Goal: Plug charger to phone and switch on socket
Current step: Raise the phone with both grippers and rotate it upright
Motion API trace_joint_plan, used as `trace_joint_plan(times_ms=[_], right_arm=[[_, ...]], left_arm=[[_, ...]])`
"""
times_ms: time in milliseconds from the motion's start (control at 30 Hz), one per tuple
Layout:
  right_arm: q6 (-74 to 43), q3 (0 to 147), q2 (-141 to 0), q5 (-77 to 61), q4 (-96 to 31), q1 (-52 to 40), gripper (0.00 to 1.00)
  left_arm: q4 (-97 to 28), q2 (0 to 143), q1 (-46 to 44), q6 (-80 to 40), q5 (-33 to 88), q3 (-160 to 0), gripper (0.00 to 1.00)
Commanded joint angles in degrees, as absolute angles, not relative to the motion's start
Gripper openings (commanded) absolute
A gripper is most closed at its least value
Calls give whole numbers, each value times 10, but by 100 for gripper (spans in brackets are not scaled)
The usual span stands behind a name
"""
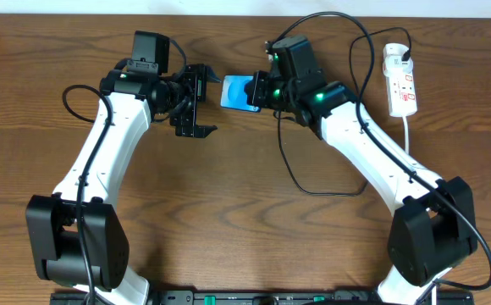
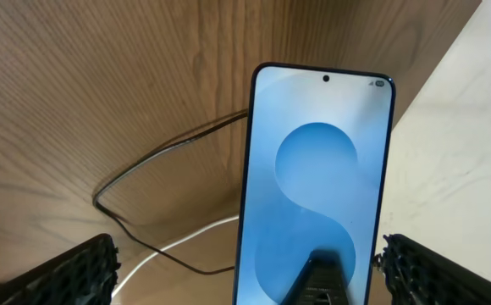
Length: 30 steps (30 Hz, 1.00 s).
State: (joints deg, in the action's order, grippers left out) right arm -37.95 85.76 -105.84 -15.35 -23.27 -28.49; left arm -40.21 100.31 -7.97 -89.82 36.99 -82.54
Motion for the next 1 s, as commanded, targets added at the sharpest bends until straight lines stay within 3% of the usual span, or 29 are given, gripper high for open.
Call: trace_joint_plan(times_ms=[0,200,400,600,967], right_arm=[[-376,864,-1054,-161,-225,-271,1],[-376,865,-1030,-213,-223,-222,1],[-377,865,-1004,-292,-200,-187,1],[-441,865,-992,-313,-137,-181,1],[-643,865,-993,-296,-7,-181,1]], left_arm=[[-379,991,-77,-827,371,-827,99],[-340,991,-76,-595,374,-827,93],[-258,991,-66,-462,559,-827,98],[-186,991,-67,-457,655,-827,98],[-114,991,-56,-512,664,-827,98]])
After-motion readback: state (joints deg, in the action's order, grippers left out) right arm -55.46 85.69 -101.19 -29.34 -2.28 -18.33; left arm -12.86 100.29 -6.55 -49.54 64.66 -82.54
